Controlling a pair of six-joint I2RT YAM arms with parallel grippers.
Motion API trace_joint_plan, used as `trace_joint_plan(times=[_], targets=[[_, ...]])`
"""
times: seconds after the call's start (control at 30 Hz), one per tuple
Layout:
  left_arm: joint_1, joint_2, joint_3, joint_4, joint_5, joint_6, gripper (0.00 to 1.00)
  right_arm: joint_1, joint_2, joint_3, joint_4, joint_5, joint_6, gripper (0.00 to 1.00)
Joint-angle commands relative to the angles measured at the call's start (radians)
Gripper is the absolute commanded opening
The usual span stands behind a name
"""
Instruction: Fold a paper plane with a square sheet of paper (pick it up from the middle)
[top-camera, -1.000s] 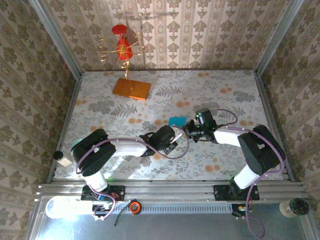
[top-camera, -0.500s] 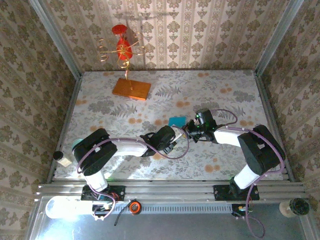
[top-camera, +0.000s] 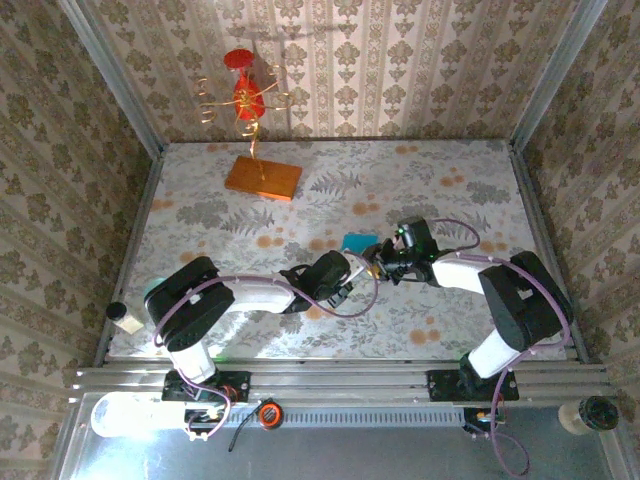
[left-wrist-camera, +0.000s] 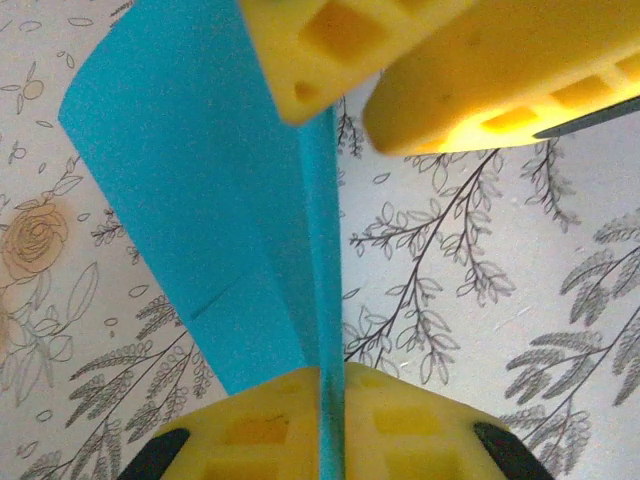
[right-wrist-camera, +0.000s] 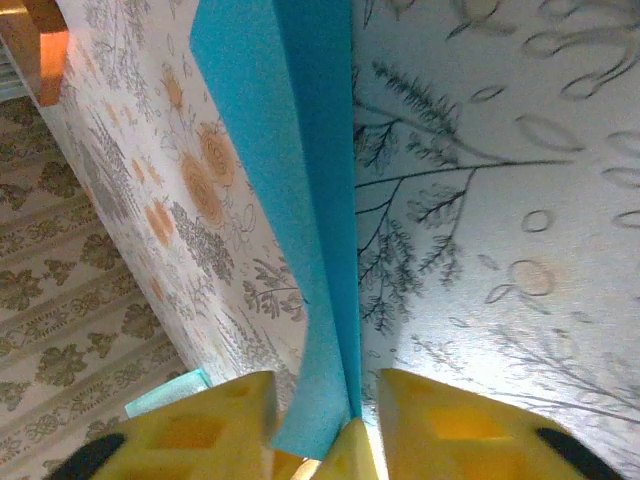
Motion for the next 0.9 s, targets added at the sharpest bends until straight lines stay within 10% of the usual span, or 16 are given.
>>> trace_joint_plan(times=[0.0,0.87], targets=[[0.021,-0.032,-0.037,0.040,0.065,-0.072,0.13,-0.027,-0.063,-0.016,-0.028,-0.001,-0.033,0.39],[0.259,-0.052,-0.115,0.196,0.628,-0.633,0.00,-0.052,-0.104,-0.012,-0.165,0.054,-0.518,0.71]])
